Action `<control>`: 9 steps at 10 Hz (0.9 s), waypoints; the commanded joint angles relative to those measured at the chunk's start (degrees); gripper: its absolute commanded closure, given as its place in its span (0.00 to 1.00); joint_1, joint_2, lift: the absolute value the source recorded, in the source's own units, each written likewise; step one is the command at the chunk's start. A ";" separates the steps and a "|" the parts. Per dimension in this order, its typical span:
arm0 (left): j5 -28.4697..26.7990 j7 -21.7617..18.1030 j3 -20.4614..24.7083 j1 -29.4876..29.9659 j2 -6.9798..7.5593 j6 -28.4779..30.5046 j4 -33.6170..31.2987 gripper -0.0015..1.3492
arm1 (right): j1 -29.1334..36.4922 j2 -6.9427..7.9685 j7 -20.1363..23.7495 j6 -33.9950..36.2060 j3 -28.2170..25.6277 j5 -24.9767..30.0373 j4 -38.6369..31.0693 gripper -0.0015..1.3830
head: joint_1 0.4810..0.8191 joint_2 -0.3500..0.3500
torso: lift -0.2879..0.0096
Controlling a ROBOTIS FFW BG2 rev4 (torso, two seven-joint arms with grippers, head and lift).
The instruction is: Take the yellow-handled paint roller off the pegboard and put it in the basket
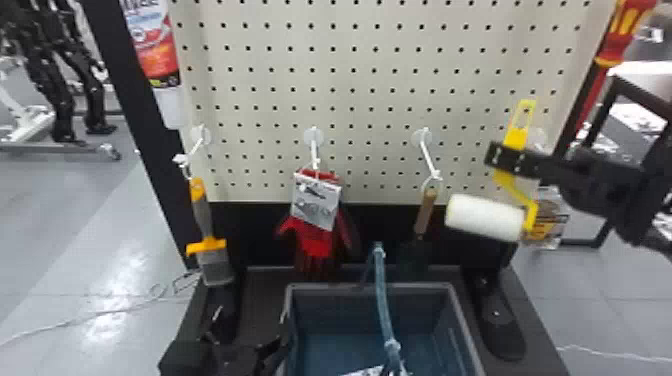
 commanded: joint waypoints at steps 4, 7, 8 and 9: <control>-0.28 0.00 0.43 0.18 -0.58 0.09 0.01 0.10 | 8.92 8.01 5.60 -0.67 -3.99 13.77 3.51 0.93 | 0.20 0.50 | 0.63; -0.46 -0.09 0.43 0.09 -0.93 0.09 0.10 0.10 | 12.88 14.16 8.33 -1.81 -2.14 18.78 5.97 0.93 | 0.20 0.50 | 0.63; -0.55 0.00 0.78 0.27 -1.19 0.01 0.10 0.10 | 13.58 15.92 9.82 -3.22 0.06 19.92 8.26 0.93 | 0.20 0.50 | 0.63; -0.63 0.00 0.86 0.35 -1.37 -0.08 0.10 0.10 | 13.23 16.09 10.44 -4.45 3.66 20.01 11.60 0.93 | 0.20 0.50 | 0.63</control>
